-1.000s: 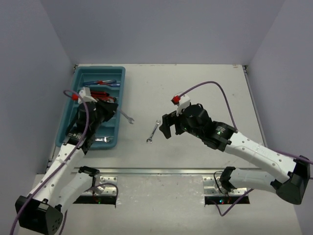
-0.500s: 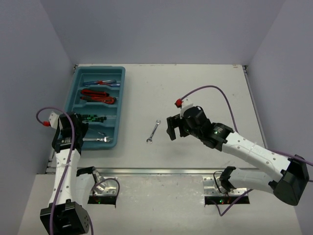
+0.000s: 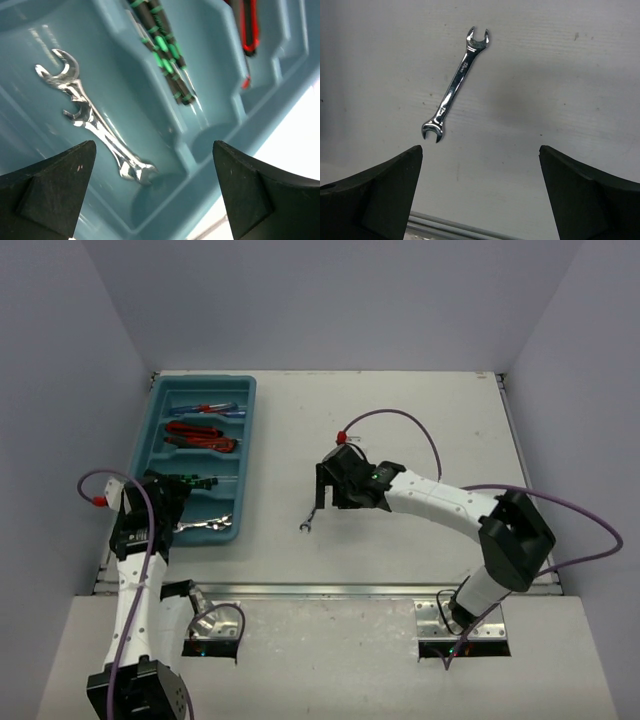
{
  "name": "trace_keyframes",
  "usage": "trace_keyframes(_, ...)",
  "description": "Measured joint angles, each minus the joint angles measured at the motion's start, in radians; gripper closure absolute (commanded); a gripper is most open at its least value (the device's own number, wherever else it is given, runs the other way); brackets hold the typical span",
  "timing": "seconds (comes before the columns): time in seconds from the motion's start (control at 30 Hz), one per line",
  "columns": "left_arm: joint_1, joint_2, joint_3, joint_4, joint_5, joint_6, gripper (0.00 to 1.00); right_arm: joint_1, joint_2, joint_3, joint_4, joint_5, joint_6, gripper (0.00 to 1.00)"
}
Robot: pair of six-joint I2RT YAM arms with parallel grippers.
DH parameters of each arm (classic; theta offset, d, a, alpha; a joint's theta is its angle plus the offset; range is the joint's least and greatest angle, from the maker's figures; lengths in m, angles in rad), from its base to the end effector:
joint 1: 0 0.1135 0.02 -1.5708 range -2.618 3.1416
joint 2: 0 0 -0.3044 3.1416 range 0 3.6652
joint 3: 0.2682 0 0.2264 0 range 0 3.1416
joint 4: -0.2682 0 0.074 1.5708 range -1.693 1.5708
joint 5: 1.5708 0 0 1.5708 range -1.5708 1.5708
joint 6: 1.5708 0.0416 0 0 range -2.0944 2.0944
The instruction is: Sort the tools into containers
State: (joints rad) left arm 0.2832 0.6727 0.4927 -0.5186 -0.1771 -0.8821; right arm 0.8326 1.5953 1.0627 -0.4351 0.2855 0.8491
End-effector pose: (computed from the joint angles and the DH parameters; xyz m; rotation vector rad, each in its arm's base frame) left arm 0.0896 0.0337 0.2492 -1.3199 1.8333 -0.1188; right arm 0.2177 0.2219 0.2648 0.1331 2.5113 0.3415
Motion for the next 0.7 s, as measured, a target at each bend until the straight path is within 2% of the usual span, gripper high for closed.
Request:
trace_keyframes(0.13, 0.000, -0.031, 0.075, -0.014, 0.083, 0.091, 0.00, 0.000, 0.109, 0.081, -0.030, -0.007, 0.147, 0.09)
trace_keyframes(0.27, 0.000, -0.046, 0.177, -0.003, 0.179, 0.211, 0.00, 0.003, 0.233, 0.172, -0.068, -0.009, 0.225, 0.11)
trace_keyframes(0.47, 0.000, -0.062, 0.216, -0.002, 0.285, 0.337, 0.00, 0.027, 0.496, 0.427, -0.172, 0.031, 0.287, 0.28)
trace_keyframes(0.57, 0.000, -0.066, 0.213, 0.001, 0.340, 0.367, 0.00, 0.037, 0.571, 0.491, -0.223, 0.053, 0.304, 0.40)
trace_keyframes(0.67, 0.000, -0.052, 0.212, 0.006, 0.378, 0.387, 0.00, 0.040, 0.587, 0.514, -0.253, 0.069, 0.316, 0.72)
trace_keyframes(0.7, 0.000, -0.046, 0.210, 0.007, 0.389, 0.392, 0.00, 0.040, 0.587, 0.513, -0.264, 0.074, 0.321, 0.78)
